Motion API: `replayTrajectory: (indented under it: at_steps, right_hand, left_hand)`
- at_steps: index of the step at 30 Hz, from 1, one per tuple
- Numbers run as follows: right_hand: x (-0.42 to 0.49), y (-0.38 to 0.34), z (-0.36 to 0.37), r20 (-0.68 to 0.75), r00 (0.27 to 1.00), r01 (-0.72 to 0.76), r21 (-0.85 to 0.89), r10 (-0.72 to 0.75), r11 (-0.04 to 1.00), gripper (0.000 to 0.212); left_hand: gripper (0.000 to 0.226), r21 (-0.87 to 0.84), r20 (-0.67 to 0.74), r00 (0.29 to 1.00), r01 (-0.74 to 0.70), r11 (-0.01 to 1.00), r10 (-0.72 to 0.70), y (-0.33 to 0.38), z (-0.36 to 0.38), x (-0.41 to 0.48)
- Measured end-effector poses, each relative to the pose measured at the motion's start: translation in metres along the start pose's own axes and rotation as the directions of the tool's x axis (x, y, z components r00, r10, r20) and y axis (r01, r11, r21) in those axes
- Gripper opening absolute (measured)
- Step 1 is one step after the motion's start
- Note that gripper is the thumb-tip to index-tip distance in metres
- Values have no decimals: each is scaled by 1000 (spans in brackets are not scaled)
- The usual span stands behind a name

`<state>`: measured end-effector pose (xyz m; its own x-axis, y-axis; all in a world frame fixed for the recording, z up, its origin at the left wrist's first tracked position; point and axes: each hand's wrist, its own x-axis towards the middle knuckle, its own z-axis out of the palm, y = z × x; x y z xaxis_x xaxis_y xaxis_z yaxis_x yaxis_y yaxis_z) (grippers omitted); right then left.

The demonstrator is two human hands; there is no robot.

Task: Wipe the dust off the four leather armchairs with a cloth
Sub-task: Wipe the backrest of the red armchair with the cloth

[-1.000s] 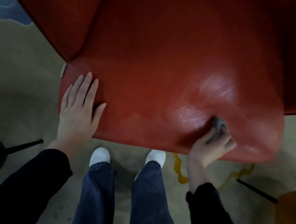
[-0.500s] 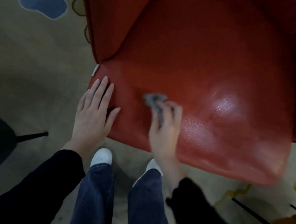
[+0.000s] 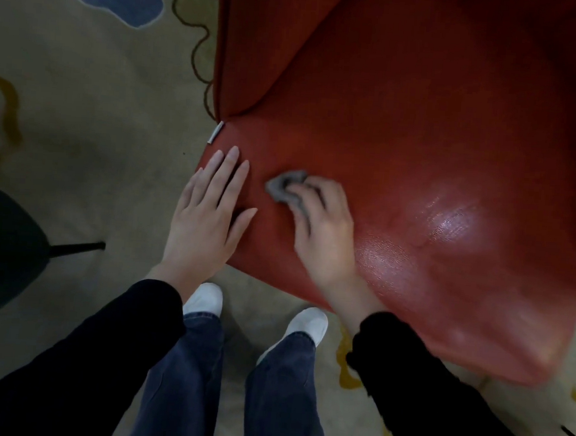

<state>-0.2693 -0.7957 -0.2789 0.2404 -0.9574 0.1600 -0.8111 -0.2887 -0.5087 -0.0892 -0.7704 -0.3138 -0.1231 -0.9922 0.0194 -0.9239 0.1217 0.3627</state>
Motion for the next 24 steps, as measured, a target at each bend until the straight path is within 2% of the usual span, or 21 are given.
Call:
replayTrajectory:
  at_steps: [7,11,17,24]
  right_hand:
    - [-52,-17,-1,145,988,38,69,-48,997,18]
    - [-58,-27,-9,185,982,-55,155,26,986,17]
    - [-26,-50,-48,56,948,-318,256,314,913,19]
    - [27,-94,-115,-1,927,-361,269,375,893,18]
  left_hand:
    - [54,-79,32,999,-26,997,29,-4,-10,0]
    - [53,-60,63,997,-36,998,39,-5,-22,-2]
    - [52,-13,56,998,-13,1000,14,5,-51,-7]
    - [49,2,-15,999,42,999,-42,26,-130,0]
